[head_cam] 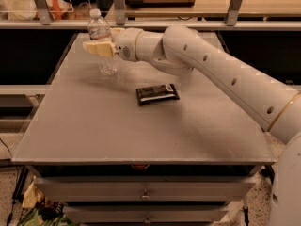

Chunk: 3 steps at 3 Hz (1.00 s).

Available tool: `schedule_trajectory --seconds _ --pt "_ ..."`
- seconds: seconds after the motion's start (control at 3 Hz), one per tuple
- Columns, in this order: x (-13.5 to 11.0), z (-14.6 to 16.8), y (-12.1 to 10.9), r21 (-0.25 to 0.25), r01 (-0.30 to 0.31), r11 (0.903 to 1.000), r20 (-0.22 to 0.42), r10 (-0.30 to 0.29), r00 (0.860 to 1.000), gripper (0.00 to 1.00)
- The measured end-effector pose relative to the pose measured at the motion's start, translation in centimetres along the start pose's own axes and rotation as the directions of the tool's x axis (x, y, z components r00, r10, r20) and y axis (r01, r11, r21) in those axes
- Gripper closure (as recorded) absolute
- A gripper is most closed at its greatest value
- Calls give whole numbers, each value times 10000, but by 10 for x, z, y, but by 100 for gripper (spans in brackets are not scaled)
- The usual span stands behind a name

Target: Pick water bottle

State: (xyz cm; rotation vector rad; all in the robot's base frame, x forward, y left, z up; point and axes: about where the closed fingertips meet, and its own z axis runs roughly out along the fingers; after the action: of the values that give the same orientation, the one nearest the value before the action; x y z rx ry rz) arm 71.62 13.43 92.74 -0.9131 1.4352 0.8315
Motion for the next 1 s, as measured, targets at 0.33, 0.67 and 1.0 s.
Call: schedule_trajectory --seconds 0.33,0.67,1.0 --pt "-12 2 4 -241 165 9996 209 -160 9997 64" --pt "-40 0 -3 -334 353 9988 538 -334 9980 88" --pt "-94 -10 -26 -43 1049 9945 1188 -1037 9875 100"
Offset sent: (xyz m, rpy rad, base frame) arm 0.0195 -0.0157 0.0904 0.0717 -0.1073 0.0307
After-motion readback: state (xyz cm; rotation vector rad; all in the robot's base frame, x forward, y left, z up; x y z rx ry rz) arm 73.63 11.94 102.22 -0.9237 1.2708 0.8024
